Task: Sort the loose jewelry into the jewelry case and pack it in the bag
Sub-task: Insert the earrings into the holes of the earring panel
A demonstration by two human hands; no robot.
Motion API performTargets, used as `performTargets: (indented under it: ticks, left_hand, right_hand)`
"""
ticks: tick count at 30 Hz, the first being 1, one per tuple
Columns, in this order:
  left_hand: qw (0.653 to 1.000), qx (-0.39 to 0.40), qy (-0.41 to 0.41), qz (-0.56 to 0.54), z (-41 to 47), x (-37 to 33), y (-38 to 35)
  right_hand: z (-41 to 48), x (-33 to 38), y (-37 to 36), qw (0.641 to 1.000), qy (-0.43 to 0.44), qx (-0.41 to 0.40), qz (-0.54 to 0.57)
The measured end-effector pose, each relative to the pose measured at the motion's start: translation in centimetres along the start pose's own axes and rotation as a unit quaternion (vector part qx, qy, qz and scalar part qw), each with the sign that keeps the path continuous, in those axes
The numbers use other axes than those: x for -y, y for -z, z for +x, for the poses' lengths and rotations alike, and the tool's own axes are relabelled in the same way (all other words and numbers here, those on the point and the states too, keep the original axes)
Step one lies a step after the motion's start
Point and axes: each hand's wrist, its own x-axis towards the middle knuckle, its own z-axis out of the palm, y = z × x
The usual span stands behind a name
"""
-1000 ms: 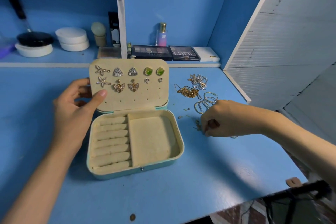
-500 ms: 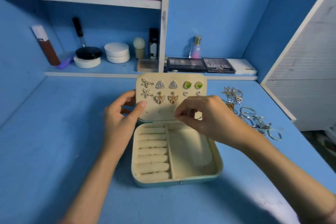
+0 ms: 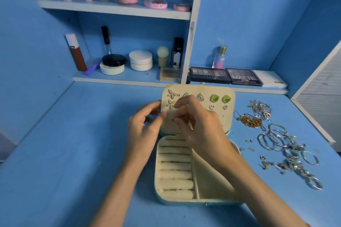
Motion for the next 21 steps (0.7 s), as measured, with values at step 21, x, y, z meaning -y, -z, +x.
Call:
performTargets:
  ticks: [21]
  left_hand:
    - [0.999,0.013,-0.029,-0.006,-0.08,-0.17,0.03]
  right_hand:
    - [0.94,0.72,0.0,0.998,-0.027,0.039,-0.031]
